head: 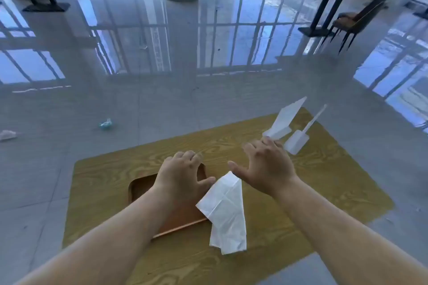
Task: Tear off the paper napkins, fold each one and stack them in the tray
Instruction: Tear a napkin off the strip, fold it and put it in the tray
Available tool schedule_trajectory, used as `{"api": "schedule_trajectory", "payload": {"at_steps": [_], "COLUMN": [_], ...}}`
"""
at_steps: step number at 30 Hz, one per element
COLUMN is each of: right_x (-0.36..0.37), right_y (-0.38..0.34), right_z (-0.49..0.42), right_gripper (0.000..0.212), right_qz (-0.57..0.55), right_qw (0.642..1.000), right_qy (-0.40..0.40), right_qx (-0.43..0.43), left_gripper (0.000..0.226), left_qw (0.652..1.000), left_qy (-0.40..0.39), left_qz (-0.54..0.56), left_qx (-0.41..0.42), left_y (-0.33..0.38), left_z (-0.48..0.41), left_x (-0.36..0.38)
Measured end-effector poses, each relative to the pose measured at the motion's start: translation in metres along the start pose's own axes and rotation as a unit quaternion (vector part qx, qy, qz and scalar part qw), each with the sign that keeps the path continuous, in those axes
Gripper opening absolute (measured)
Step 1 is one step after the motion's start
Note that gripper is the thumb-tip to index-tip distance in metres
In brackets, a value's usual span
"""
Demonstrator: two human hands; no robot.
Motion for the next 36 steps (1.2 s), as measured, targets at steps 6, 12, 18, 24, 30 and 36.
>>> {"api": "schedule_trajectory", "payload": {"at_steps": [6,12,18,24,30,36], "right_x": [0.108,0.181,0.217,0.231,0.233,0.235], "right_y": [0.012,0.011,0.011,0.015,0.028,0.04], "right_z": [0.017,0.03,0.032,0.03,0.026,0.029], "right_gripper": [0.075,0.075,0.077,0.075,0.075,0.072], "right_qz": [-0.027,-0.088,-0.128,-0.124,-0.153,-0.167], "right_qw": [0.992,0.974,0.961,0.961,0.959,0.955], "right_qy": [-0.113,-0.187,-0.222,-0.223,-0.216,-0.222], "right_qx": [-0.041,-0.087,-0.102,-0.109,-0.098,-0.108], "left_gripper": [0.085,0.086,0.081,0.04,0.05,0.066], "left_qw": [0.987,0.949,0.917,0.911,0.907,0.925], "left_qy": [-0.133,-0.204,-0.212,-0.231,-0.205,-0.213], "left_qz": [0.022,0.109,0.147,0.143,0.204,0.146], "left_qx": [-0.09,-0.213,-0.303,-0.31,-0.307,-0.28], "left_y": [0.013,0.021,0.022,0.021,0.03,0.039], "left_z": [-0.003,-0.002,-0.012,-0.02,-0.022,-0.034], "left_x": [0.097,0.158,0.179,0.191,0.197,0.196]}}
Point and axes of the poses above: each hand's wrist, its own z-axis away from the middle knuckle, its own x-axis out of the palm, y = z × x, the point moved 1 cm from there along -z, towards the middle knuckle, and after that the axes turned 9 degrees about -x, right-handed, at the moved point
